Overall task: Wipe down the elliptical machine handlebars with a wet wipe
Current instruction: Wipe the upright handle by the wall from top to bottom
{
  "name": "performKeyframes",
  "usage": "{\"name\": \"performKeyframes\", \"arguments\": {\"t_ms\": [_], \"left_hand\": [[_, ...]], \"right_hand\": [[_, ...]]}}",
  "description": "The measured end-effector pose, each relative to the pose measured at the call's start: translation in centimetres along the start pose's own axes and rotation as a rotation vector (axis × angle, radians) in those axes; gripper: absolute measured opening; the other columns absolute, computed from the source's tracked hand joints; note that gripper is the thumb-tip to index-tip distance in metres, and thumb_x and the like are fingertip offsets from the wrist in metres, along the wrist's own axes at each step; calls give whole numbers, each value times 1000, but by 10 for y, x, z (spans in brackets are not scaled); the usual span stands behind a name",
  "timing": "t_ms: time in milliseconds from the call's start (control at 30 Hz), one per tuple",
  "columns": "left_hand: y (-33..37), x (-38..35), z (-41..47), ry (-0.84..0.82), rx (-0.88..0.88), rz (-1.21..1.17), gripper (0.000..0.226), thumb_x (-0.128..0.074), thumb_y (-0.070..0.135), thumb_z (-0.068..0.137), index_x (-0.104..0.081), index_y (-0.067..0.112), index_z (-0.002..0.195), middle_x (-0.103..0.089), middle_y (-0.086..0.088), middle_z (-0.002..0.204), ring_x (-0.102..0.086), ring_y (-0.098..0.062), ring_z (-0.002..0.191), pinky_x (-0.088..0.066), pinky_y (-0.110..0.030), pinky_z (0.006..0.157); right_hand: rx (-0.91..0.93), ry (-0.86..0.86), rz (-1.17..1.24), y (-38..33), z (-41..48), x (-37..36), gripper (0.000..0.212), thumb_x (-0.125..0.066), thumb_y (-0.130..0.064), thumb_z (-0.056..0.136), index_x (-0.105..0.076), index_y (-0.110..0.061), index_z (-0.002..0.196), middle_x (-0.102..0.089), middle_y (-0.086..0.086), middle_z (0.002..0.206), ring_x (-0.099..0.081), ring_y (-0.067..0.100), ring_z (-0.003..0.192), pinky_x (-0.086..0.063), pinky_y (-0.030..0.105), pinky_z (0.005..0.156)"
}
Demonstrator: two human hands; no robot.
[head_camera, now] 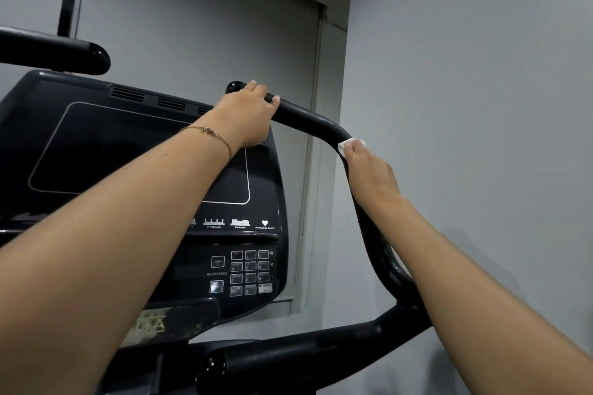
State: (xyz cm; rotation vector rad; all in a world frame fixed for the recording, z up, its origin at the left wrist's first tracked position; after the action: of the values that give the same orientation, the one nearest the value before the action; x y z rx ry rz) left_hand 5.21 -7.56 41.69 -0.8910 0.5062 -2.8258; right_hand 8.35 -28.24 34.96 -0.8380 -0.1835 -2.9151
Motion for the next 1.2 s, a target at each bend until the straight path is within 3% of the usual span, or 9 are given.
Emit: {"name": "performKeyframes", "arguments": {"t_ms": [200, 333, 600, 733, 833, 900, 967, 1100, 1200], "left_hand": [[1, 1, -2, -6, 1, -18, 59, -39, 12, 94, -19, 13, 149, -29, -15, 144, -24, -31, 137, -34, -45, 108], [-1, 4, -2, -12, -2, -7, 60, -41, 13, 93, -19, 15, 149, -31, -13, 144, -27, -28, 135, -37, -43, 105], [2, 3, -4, 64, 37, -70, 55, -41, 9, 92, -30, 13, 145, -37, -17, 138, -34, -31, 130, -40, -45, 101], [4, 4, -1, 95, 38, -85, 47, -42, 10, 91, -42, 9, 138, -45, -18, 128, -44, -33, 120, -43, -45, 96], [4, 3, 2, 110, 60, -95, 42, -42, 9, 91, -49, 7, 132, -48, -19, 123, -47, -35, 115, -43, -45, 93], [6, 3, 1, 129, 80, -94, 38, -42, 8, 91, -53, 3, 127, -49, -20, 120, -49, -36, 112, -45, -46, 91], [13, 4, 0, 165, 90, -77, 34, -42, 6, 91, -55, -1, 122, -50, -21, 118, -50, -37, 110, -45, -46, 91], [52, -2, 4, 196, -102, -19, 52, -42, 10, 91, -35, 11, 143, -37, -19, 141, -36, -36, 130, -33, -47, 109], [77, -16, 8, 115, -172, 43, 57, -37, 12, 95, -19, 16, 149, -12, -15, 156, -14, -37, 143, -21, -50, 115]], "right_hand": [[38, -33, -36, 8, -31, -10, 49, -29, 8, 88, -34, -7, 135, -29, 7, 146, -35, 22, 133, -32, 29, 64], [-26, -73, 41, 3, -13, 3, 49, -30, 7, 87, -37, -10, 133, -37, 7, 136, -48, 25, 86, -32, 30, 65], [70, -100, 17, 14, -41, 9, 42, -31, 6, 87, -42, -14, 123, -39, 1, 127, -45, 28, 67, -37, 31, 62], [22, -127, -5, 6, -23, 13, 42, -31, 7, 87, -44, -10, 124, -41, 5, 129, -47, 29, 74, -33, 31, 64], [66, -186, -73, 4, -40, 5, 41, -35, 5, 90, -40, -4, 129, -35, 11, 138, -50, 30, 107, -39, 30, 60], [130, -207, -159, 12, -54, 0, 50, -36, 10, 84, -39, -7, 131, -31, 6, 139, -49, 29, 97, -30, 27, 49], [117, -180, -108, 16, -52, 5, 53, -35, 11, 80, -42, -12, 127, -36, 3, 135, -44, 28, 75, -33, 31, 55], [-59, -131, 116, 5, -45, 9, 48, -28, 4, 88, -39, -18, 129, -47, 6, 115, -45, 28, 80, -35, 33, 70], [-80, -119, -46, -7, -69, -4, 50, -31, 6, 88, -31, -9, 136, -29, 13, 142, -44, 28, 120, -41, 35, 70]]}}
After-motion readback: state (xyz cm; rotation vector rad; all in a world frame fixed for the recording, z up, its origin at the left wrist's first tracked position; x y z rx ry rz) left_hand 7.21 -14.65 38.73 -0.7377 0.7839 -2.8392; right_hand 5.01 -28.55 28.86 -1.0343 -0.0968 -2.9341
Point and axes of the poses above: each hand's wrist, its own z-axis towards the middle knuckle, its own x-axis out of the back of the hand, y = z × x, the point moved 1 cm from there along z, towards the middle knuckle
